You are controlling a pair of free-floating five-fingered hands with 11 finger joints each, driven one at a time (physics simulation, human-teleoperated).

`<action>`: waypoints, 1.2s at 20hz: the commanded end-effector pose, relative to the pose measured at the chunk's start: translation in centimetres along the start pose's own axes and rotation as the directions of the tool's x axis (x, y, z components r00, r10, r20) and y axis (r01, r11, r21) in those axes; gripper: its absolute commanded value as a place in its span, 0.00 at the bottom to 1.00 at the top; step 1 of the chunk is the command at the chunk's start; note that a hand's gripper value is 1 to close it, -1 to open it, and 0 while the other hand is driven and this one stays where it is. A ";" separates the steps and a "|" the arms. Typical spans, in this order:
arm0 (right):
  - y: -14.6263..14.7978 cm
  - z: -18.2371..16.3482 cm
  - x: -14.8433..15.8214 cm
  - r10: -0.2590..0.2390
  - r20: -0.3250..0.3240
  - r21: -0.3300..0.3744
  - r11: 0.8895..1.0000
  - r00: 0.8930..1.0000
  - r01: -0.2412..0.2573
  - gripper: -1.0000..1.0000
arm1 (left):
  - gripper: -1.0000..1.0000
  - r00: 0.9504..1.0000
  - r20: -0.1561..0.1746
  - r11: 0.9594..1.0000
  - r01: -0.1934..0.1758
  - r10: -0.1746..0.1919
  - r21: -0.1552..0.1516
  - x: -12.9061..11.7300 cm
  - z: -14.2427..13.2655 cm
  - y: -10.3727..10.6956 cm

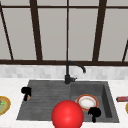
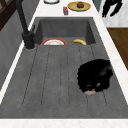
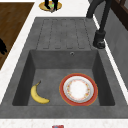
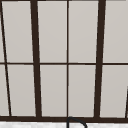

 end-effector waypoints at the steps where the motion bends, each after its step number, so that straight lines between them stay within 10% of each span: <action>1: 0.0 0.0 0.0 0.000 0.000 0.000 1.000 1.000 0.000 0.50 | 1.00 0.999 -0.044 0.999 -0.030 0.031 0.035 0.8 2.3 -0.3; 24: 0.0 0.0 0.0 0.000 0.000 0.000 1.000 1.000 0.000 0.50 | 1.00 0.999 0.006 0.999 -0.045 0.045 0.011 3.5 18.8 -0.5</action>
